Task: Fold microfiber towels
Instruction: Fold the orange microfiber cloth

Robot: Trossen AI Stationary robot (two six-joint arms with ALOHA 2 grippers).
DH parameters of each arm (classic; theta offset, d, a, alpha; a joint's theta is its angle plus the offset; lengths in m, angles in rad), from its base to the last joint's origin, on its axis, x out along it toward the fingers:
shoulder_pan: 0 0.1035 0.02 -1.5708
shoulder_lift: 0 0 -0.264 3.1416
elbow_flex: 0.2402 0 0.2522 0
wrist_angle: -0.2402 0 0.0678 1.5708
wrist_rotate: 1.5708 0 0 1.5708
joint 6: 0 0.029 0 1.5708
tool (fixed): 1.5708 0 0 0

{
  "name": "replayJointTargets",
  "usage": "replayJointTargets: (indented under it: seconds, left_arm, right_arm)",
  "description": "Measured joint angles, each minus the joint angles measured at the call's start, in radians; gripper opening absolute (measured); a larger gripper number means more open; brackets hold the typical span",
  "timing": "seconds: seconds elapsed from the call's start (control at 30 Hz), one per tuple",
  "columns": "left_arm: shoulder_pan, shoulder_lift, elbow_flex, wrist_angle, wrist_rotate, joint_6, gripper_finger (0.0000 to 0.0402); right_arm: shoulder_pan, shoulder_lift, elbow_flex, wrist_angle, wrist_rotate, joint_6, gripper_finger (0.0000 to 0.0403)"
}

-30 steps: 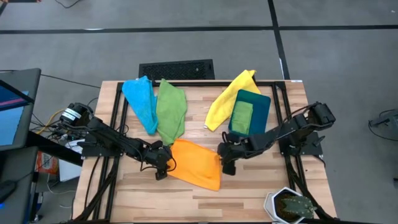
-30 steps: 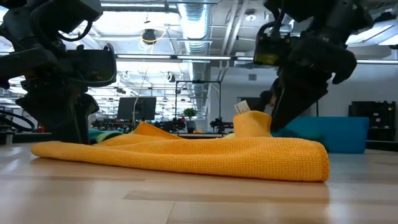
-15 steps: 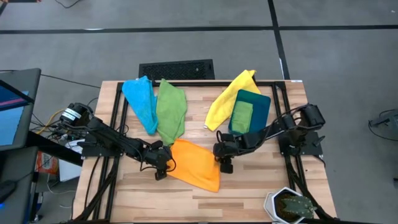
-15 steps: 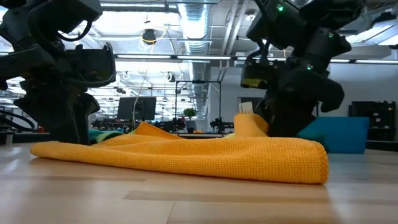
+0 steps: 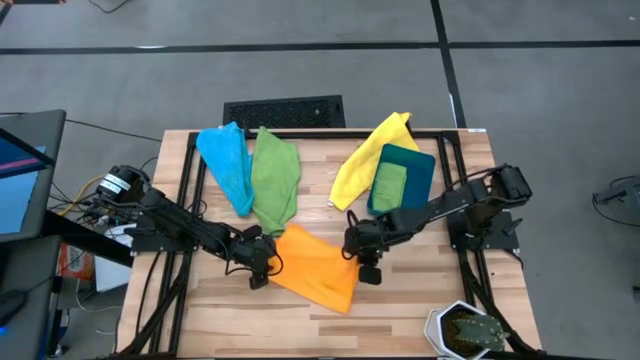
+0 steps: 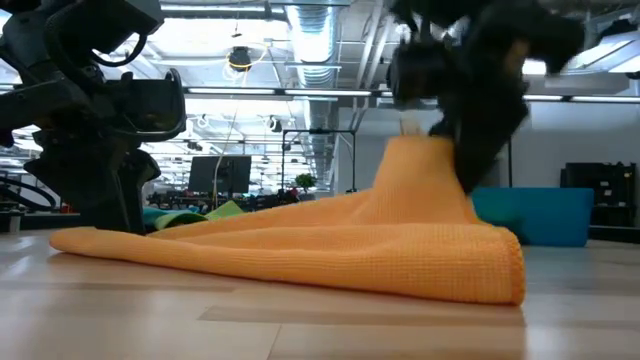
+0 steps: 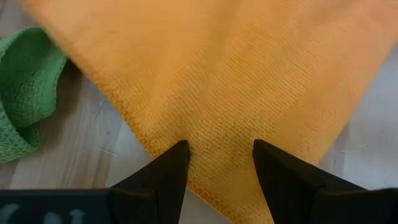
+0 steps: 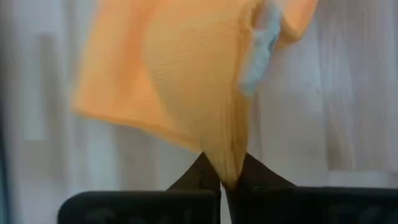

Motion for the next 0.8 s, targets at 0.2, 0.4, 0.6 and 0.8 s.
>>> replayJointTargets:
  seconds: [0.2,0.4,0.6,0.8]
  left_arm:
    - [0.000,0.000,0.000,0.004,-0.005,-0.007,0.0178]
    - [0.000,0.000,0.000,0.006,-0.004,-0.020,0.0178]
    - [0.000,0.000,0.000,0.005,-0.004,-0.038,0.0178]
    - [0.000,0.000,0.000,0.003,-0.003,-0.044,0.0178]
  right_arm:
    - [0.000,-0.044,0.079,-0.025,-0.039,0.057,0.0038]
    - [0.007,-0.018,0.080,-0.186,0.010,0.061,0.0095]
    - [0.044,-0.009,-0.015,-0.140,0.088,0.058,0.0153]
    - [0.075,-0.008,-0.162,0.116,0.144,0.117,0.0173]
